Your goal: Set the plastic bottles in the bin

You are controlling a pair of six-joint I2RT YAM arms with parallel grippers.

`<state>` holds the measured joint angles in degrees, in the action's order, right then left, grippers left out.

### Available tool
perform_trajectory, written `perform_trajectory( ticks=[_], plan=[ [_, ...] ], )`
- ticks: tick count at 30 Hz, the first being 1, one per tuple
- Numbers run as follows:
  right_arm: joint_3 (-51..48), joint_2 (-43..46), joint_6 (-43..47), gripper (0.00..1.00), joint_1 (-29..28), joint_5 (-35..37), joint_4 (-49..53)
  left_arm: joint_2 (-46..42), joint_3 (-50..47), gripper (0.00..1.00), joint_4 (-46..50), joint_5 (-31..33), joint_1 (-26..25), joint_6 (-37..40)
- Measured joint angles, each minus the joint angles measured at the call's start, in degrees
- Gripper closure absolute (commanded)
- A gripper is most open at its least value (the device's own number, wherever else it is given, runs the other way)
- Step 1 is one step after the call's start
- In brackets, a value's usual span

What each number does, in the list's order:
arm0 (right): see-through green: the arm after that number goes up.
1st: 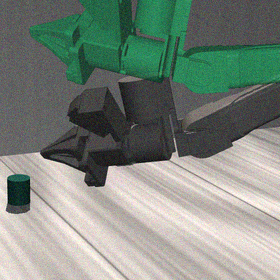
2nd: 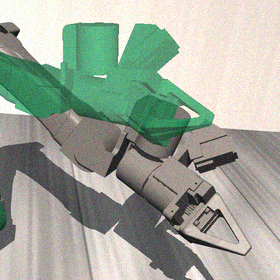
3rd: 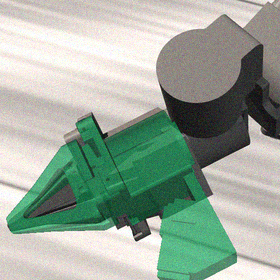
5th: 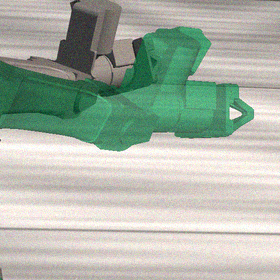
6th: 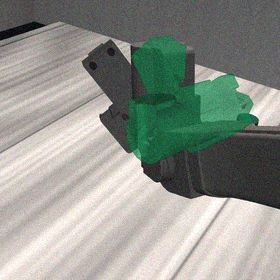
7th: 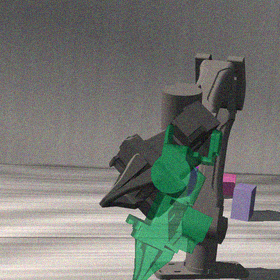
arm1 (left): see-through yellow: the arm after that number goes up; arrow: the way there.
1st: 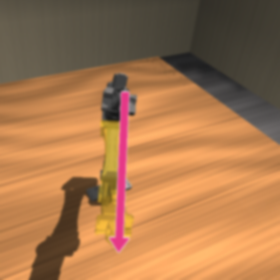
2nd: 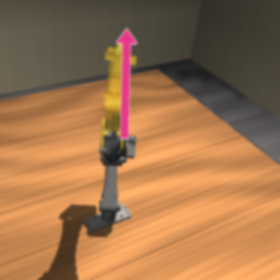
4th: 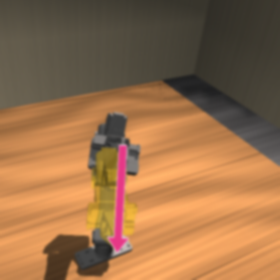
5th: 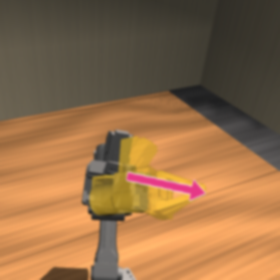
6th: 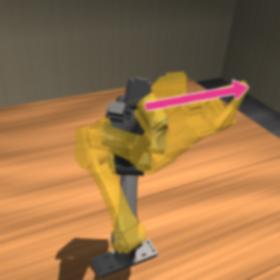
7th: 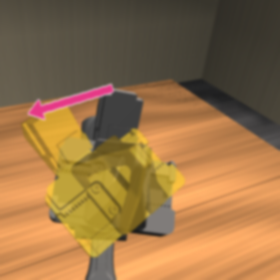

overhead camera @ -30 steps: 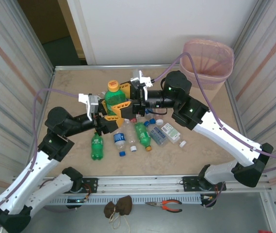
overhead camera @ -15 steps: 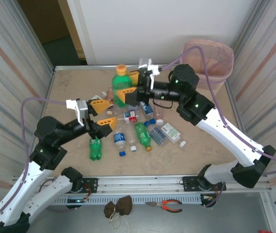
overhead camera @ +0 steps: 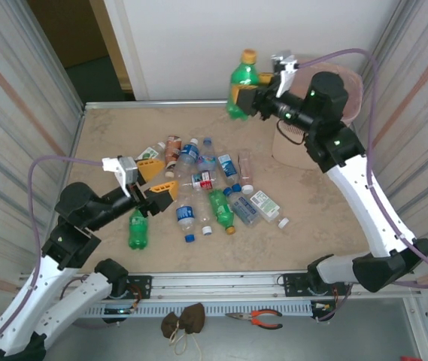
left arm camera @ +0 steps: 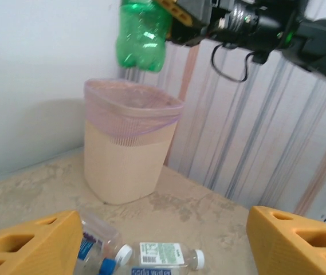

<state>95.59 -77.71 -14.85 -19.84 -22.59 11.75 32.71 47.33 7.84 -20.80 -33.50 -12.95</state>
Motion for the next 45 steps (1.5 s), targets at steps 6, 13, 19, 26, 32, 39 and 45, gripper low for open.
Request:
perform_trajectory(
  ticks=[6, 13, 19, 26, 32, 39, 45],
  plan=[
    [4.00, -5.16, 0.46, 0.52, 9.14, 4.81, 5.33, -1.53, -0.22, 0.24, 2.82, 2.14, 0.00, 0.35],
    [9.88, -14.19, 0.46, 0.53, 16.33, 8.17, 11.91, -2.54, -0.24, 0.25, 4.79, 3.39, 0.00, 0.76],
    [16.46, -21.42, 0.26, 0.54, 20.09, 9.99, 18.67, -3.39, -0.39, 0.25, 5.97, 4.24, 0.00, 0.76],
    [22.64, -29.59, 0.26, 0.55, 21.49, 10.34, 26.97, -3.54, -1.09, 0.26, 6.10, 4.66, 0.00, 0.74],
    [25.09, -36.57, 0.24, 0.52, 21.46, 8.76, 33.44, -3.76, -1.27, 0.26, 6.36, 5.16, 0.00, 0.74],
    [26.60, -42.21, 0.24, 0.50, 21.46, 6.49, 38.75, -4.42, -1.51, 0.27, 7.96, 6.36, 0.00, 0.72],
    [27.50, -46.62, 0.24, 0.50, 21.46, 5.70, 41.13, -4.55, -2.16, 0.27, 8.83, 7.32, 0.00, 0.72]
  ],
)
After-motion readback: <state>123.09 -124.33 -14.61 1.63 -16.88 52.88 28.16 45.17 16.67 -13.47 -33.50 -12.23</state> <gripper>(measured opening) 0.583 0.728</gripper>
